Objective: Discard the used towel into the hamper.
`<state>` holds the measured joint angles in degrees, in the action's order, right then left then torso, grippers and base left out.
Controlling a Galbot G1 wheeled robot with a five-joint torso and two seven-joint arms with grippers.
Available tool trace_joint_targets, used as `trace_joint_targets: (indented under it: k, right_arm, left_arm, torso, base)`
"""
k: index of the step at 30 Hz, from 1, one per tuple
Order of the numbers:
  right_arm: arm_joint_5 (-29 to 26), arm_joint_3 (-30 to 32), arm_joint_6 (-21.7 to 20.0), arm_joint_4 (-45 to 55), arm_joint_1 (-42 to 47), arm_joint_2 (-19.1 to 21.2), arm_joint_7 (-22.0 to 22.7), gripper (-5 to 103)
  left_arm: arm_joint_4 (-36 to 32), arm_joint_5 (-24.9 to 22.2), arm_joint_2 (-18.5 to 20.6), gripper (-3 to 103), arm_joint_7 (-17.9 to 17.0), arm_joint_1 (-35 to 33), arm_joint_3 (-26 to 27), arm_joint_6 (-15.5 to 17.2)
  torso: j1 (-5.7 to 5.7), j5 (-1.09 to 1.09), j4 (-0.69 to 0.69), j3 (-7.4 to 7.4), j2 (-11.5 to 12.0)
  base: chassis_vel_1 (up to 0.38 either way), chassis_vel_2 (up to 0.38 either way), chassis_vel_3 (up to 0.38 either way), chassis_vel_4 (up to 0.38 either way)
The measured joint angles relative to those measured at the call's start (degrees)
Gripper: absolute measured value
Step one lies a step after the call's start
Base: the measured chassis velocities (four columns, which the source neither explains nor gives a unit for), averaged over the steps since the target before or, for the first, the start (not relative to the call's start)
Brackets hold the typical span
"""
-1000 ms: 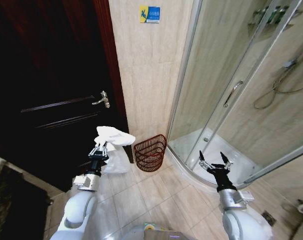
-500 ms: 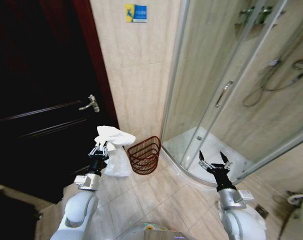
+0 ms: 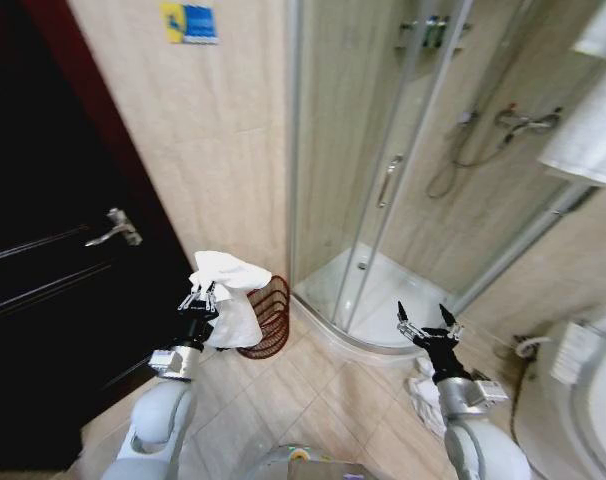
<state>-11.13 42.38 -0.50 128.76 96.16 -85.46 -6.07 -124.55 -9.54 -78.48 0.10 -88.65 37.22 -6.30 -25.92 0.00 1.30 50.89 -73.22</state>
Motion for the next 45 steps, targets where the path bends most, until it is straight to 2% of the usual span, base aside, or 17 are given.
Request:
trace_joint_targets:
  k: [20, 31, 36, 45]
  right_arm:
    - [0.3, -0.2, -0.2, -0.2, -0.2, 0.1, -1.7, 100]
    - [0.3, -0.2, -0.2, -0.4, -0.4, 0.1, -2.7, 100]
    - [0.4, -0.2, -0.2, -0.4, -0.3, 0.0, -2.8, 100]
    - [0.5, -0.2, -0.2, -0.4, -0.2, -0.1, -3.0, 100]
  left_arm:
    - [0.6, -0.3, -0.5, 7, 0.0, 0.0, -0.5, 1.4]
    - [0.6, -0.2, -0.7, 7, 0.2, 0.0, -0.5, 0.8]
    - [1.5, -0.2, -0.7, 7, -0.4, 0.4, -0.5, -1.0]
    - [1.5, -0.2, -0.8, 7, -0.5, 0.2, -0.6, -1.2]
  torso:
    - [0.01, 0.00, -0.02, 0.00, 0.0]
    - [0.02, 0.00, -0.03, 0.00, 0.0]
    - [0.01, 0.00, -0.02, 0.00, 0.0]
    - [0.01, 0.00, -0.02, 0.00, 0.0]
  base:
    - [-0.006, -0.001, -0.001, -0.005]
    - [0.000, 0.000, 0.000, 0.000]
    - [0.000, 0.000, 0.000, 0.000]
    - [0.000, 0.000, 0.000, 0.000]
